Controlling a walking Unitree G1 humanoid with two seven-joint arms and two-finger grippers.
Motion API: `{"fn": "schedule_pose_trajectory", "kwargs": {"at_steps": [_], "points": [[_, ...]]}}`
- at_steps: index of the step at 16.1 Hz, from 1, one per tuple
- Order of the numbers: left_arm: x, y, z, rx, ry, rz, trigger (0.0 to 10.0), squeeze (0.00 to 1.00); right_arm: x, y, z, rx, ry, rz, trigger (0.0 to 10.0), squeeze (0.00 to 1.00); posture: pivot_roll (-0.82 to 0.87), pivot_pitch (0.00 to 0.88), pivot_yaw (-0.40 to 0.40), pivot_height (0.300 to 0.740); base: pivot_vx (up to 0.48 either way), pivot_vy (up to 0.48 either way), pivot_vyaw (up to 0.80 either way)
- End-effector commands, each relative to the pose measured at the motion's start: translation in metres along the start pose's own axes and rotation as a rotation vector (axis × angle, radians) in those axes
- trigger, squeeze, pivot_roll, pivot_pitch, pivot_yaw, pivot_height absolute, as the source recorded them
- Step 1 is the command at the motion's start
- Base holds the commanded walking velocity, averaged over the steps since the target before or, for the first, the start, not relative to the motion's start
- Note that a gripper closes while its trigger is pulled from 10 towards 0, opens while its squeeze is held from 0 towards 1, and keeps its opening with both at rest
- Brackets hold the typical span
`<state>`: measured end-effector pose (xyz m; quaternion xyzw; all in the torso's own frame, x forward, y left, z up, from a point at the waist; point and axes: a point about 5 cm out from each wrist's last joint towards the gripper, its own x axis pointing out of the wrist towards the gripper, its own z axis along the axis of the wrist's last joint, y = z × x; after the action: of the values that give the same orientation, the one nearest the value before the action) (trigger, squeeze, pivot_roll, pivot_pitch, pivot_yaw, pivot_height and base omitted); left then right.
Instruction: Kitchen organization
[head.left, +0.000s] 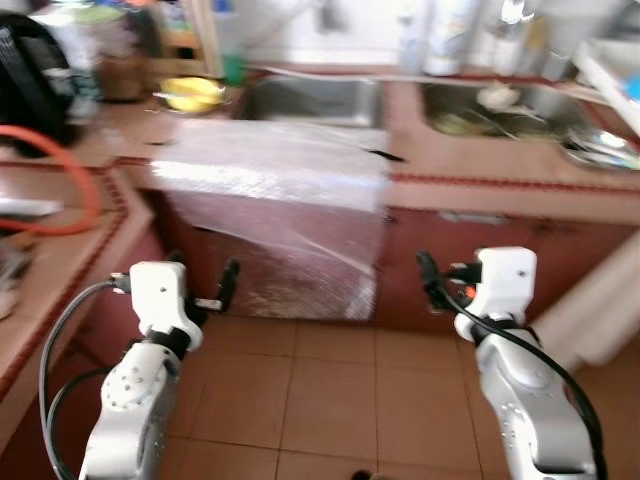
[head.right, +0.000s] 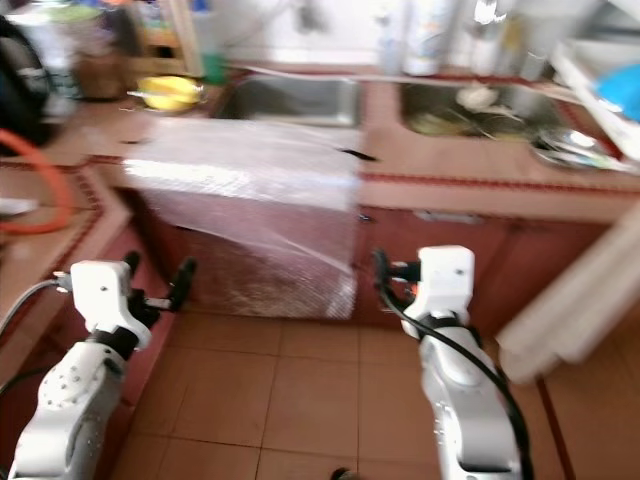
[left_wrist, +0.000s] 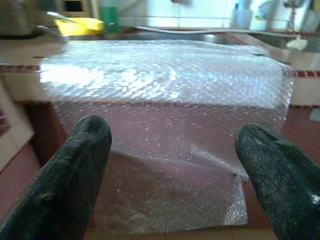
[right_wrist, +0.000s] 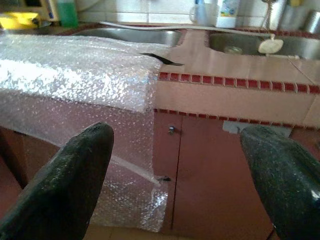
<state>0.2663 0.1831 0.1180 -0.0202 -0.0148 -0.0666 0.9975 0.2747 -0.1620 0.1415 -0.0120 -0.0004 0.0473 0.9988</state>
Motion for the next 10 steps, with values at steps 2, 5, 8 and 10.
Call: {"fn": "schedule_pose_trajectory", "kwargs": {"at_steps": [2,5,8,10], "points": [[0.0014,-0.0034,0.0004,-0.004,-0.001,-0.017,10.0,0.00,-0.0030,-0.0041,0.0008,-0.005,-0.003,-0.019,10.0,0.00,-0.20,0.088,0.088,0.740,0.000,0.000,-0.78],[0.0039,-0.0062,0.0020,-0.022,-0.003,-0.059,10.0,0.00,-0.0054,-0.0044,0.0014,-0.002,-0.009,-0.031,10.0,0.00,-0.21,0.092,0.095,0.740,0.000,0.000,-0.52],[0.0042,-0.0032,0.0056,-0.017,-0.018,-0.034,10.0,0.00,-0.0042,-0.0017,0.0019,-0.008,-0.013,-0.016,10.0,0.00,-0.20,0.091,0.092,0.740,0.000,0.000,0.00],[0.0028,0.0003,0.0077,-0.015,-0.031,-0.014,10.0,0.00,-0.0030,0.0010,0.0028,-0.015,-0.017,0.003,10.0,0.00,-0.20,0.089,0.090,0.740,0.000,0.000,0.00]]}}
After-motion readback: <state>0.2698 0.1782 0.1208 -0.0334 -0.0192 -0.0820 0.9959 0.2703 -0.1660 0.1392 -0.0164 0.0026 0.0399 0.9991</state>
